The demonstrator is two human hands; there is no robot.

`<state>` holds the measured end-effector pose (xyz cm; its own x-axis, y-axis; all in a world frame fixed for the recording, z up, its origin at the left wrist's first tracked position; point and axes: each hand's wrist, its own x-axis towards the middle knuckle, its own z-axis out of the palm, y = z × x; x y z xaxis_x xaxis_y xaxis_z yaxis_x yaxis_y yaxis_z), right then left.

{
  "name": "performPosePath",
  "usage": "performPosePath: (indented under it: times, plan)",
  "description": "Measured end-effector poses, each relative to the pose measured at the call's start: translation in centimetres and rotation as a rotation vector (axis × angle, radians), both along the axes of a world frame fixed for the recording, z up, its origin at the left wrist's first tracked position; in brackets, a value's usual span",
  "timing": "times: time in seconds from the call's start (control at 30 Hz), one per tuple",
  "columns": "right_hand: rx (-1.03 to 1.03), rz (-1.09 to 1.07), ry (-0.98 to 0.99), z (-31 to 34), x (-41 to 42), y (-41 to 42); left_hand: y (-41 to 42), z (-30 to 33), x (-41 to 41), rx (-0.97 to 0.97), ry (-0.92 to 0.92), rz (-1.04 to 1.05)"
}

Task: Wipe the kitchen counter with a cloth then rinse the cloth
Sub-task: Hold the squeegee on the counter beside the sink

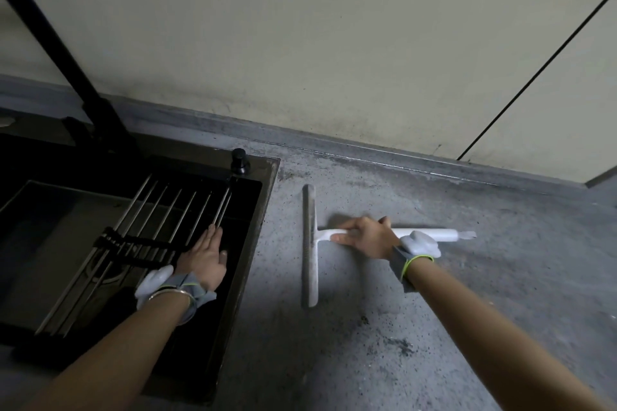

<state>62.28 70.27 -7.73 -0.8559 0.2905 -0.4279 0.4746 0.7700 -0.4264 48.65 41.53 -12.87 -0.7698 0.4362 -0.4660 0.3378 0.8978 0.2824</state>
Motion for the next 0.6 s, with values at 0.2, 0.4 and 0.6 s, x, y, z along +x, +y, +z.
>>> performPosePath:
  times: [0.2,0.4,0.6]
  plan:
    - [-0.006,0.102,0.008,-0.2,-0.5,-4.5,-1.9,-0.7,3.1,0.164,0.154,0.064]
    - [0.009,0.115,0.034,0.7,-0.3,-7.5,-3.5,-0.6,3.5,0.176,0.174,0.065]
    - [0.068,-0.261,0.143,1.1,0.4,-2.2,-3.7,0.0,2.4,0.167,0.178,0.029]
